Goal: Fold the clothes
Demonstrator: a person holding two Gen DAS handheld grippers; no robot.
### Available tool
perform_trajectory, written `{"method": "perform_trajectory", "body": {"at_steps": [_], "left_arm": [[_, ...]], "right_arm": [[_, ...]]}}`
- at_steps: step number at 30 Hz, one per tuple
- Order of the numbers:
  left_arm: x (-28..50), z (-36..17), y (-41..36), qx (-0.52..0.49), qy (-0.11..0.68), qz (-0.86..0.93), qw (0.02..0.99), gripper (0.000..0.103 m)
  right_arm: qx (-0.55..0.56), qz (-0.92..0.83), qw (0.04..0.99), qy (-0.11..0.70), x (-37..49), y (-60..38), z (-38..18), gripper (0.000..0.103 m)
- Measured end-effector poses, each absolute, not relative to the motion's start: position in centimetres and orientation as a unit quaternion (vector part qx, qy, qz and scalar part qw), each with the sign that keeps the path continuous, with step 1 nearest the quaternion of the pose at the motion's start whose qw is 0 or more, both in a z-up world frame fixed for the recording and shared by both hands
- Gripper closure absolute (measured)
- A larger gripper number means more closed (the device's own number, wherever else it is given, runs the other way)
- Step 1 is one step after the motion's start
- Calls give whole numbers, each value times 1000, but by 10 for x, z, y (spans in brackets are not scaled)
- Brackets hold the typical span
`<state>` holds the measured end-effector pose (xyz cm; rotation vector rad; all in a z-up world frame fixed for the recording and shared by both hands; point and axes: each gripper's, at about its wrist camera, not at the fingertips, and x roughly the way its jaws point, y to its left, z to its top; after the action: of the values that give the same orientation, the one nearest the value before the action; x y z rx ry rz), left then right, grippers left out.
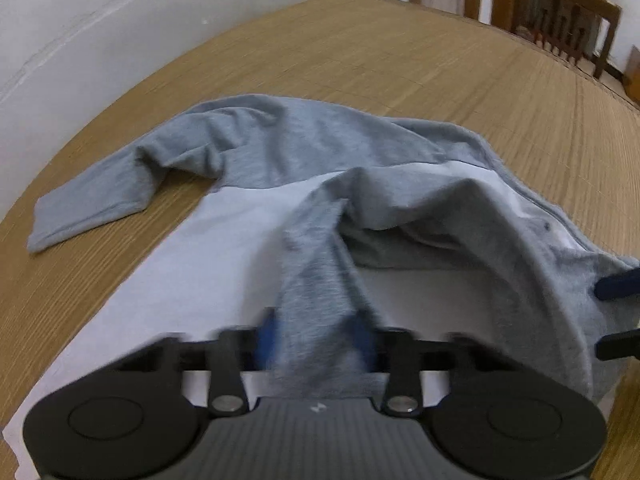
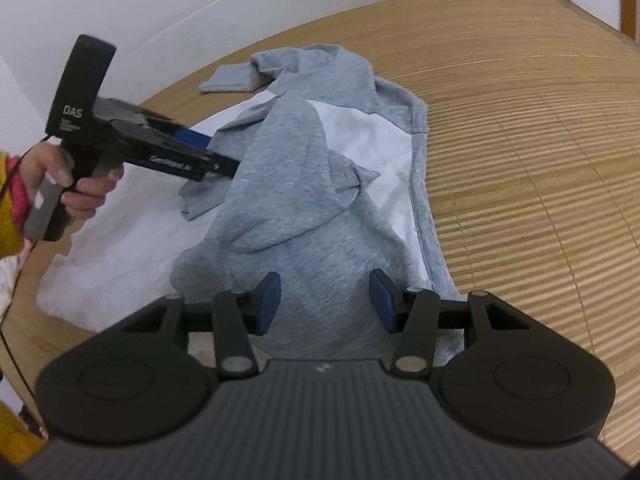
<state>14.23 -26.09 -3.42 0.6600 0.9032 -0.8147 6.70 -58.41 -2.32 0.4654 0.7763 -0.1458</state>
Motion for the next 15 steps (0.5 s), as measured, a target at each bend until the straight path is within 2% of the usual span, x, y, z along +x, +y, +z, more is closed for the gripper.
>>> {"method": "perform_trajectory", "body": {"at_steps": [1,4,11,15], "left_arm": [[139,-32,-264,320,406,-364,775,94],[130,-17,-268,370,347,-307,805,96],[134,37,-267,478,163,-164,848,96],[140,57,-268,521,122,-137,834,92]], "right_arm": [[221,-65,897,376,67,-585,-23,52],[206,-53,901,377,65,-584,-23,52],[192,-52,906,374,61,-580,-25,52],[167,-59,910,376,61,-572,-25,52]]}}
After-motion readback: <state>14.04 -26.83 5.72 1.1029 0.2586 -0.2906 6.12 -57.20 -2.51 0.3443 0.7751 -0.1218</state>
